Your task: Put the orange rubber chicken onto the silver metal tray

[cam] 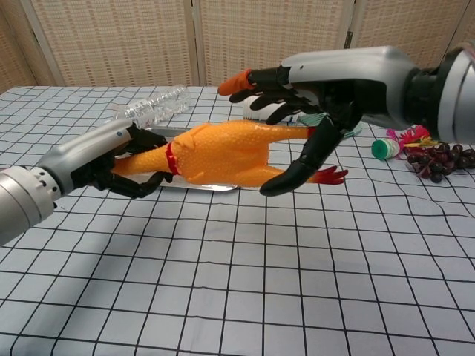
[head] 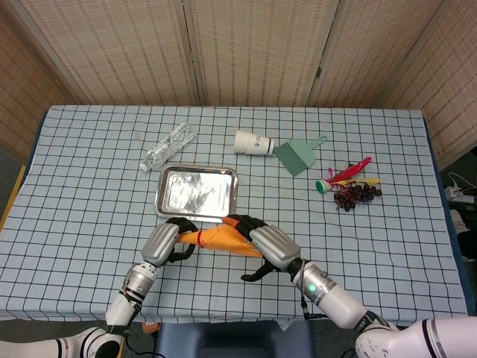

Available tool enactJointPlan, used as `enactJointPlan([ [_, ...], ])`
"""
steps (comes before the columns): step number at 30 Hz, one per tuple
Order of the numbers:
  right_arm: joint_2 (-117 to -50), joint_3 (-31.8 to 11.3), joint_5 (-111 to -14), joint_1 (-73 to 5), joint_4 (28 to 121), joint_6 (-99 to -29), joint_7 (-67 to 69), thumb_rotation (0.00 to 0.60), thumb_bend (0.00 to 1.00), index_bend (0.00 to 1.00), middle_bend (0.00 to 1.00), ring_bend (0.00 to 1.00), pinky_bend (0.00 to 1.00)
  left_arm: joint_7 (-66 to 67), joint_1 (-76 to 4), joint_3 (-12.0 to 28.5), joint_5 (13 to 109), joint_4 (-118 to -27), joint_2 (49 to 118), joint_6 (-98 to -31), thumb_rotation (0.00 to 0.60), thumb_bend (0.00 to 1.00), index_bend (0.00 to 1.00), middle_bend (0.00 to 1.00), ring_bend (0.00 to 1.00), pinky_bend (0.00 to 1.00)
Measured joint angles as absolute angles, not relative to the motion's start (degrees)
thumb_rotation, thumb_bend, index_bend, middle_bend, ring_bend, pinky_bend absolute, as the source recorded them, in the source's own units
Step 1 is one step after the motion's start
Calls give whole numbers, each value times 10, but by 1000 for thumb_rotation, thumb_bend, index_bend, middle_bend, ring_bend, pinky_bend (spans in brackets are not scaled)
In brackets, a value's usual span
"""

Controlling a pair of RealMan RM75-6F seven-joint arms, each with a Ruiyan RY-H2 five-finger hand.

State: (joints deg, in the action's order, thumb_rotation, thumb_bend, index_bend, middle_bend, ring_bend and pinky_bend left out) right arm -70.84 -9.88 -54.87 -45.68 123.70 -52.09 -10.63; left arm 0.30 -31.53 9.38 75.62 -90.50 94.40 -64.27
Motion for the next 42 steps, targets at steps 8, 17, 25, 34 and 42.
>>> enactJointPlan([
  [8,-659,-69,-646,-405,1261,-582,-118,600,60,0,0,0,21,-14,-321,108,743,-875,926,-630,600,798,900,468,278,247],
  [17,-604,10,-835,-294,1235,-674,-32,600,60,0,0,0,0,-39,-373,150,696,-768,956,-559,600,798,900,472,278,249],
  [25,-578,33,-867,-259,1154,-680,68,600,60,0,0,0,0,-54,-434,181,680,-649,1006,-515,600,797,892,472,278,251],
  [34,-592,18,-850,-263,1114,-645,95,600,60,0,0,0,0,-109,-483,201,675,-520,1049,-474,600,720,855,464,279,255],
  [42,-600,6,-831,-269,1104,-622,87,600,60,0,0,0,0,-199,-511,185,716,-422,1076,-451,600,599,539,344,233,253],
])
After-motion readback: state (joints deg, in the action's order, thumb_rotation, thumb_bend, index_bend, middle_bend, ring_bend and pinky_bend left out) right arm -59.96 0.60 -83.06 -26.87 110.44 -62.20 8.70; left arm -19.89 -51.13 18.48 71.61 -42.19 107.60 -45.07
